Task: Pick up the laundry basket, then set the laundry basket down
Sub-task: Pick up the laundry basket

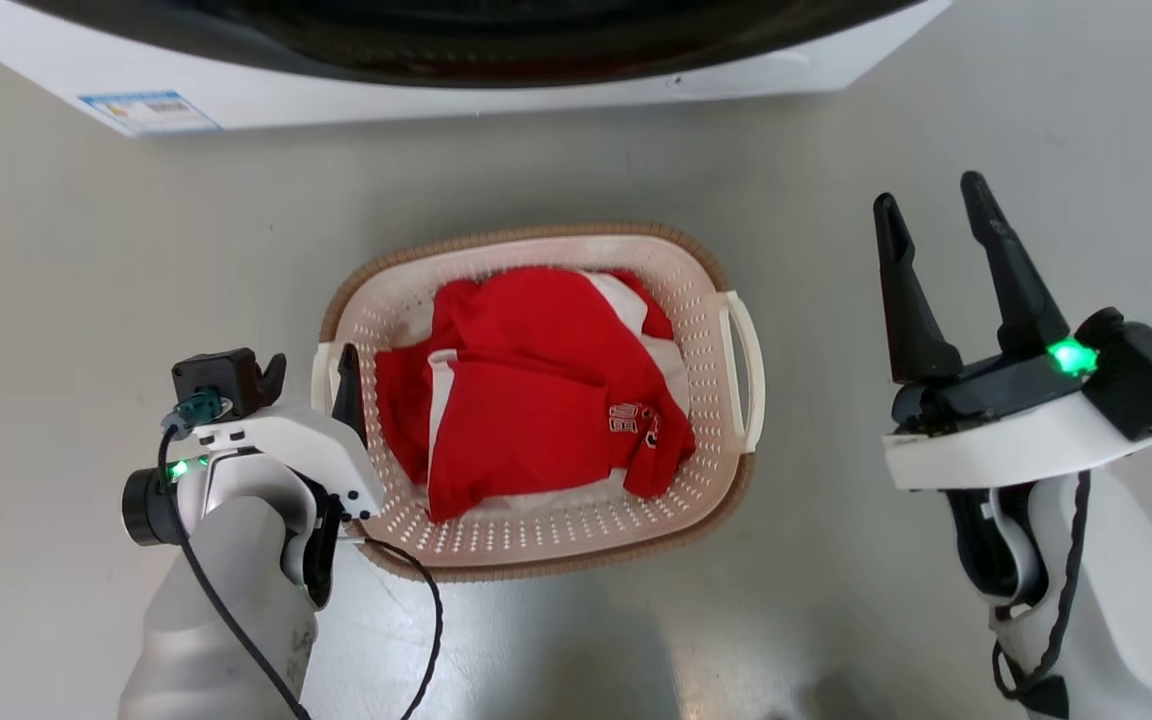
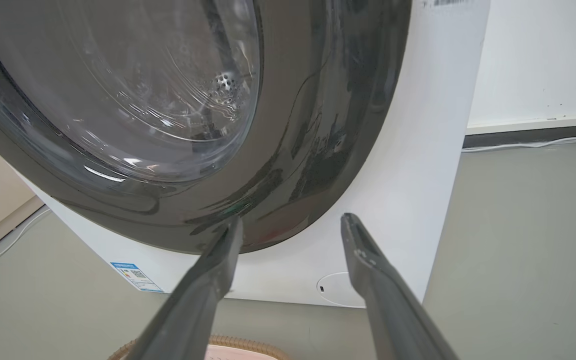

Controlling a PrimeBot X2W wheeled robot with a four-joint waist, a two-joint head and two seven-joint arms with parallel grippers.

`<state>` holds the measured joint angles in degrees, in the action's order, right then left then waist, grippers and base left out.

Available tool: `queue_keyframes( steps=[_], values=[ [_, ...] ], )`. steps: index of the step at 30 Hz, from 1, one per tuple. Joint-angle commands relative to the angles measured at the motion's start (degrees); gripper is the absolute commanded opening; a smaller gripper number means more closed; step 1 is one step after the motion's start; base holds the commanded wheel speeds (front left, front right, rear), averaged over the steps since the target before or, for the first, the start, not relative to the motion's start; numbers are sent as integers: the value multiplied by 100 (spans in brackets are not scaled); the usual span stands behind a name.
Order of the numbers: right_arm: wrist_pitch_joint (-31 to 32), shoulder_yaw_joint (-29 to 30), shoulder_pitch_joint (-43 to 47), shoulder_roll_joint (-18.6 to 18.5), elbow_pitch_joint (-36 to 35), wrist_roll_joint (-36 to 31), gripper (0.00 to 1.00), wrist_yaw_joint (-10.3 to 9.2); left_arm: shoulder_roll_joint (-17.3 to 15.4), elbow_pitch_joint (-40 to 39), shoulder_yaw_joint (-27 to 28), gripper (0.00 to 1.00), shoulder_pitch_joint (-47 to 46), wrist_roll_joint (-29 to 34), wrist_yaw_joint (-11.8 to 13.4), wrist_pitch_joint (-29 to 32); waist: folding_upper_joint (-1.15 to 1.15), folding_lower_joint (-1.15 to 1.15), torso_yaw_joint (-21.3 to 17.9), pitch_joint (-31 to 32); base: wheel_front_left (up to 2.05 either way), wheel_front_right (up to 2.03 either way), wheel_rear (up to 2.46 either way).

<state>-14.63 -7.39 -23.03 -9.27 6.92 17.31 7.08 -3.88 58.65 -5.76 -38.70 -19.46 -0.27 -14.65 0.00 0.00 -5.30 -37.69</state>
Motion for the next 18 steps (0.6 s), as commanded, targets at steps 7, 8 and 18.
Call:
queue_keyframes(
  steps=[7,8,18],
  values=[
    [-37,-82,386,109,65,53,100,41,-104,-964,419,100,722,339,-12,-35,0,0,-19,757,0,0,0],
    [-37,-85,418,118,89,47,100,41,-93,-1082,468,100,809,375,-31,-35,0,0,-18,864,0,0,0],
    [-37,-140,837,196,309,-2,100,41,21,-2389,790,100,1904,760,-193,-35,0,0,44,2081,0,0,0]
  ],
)
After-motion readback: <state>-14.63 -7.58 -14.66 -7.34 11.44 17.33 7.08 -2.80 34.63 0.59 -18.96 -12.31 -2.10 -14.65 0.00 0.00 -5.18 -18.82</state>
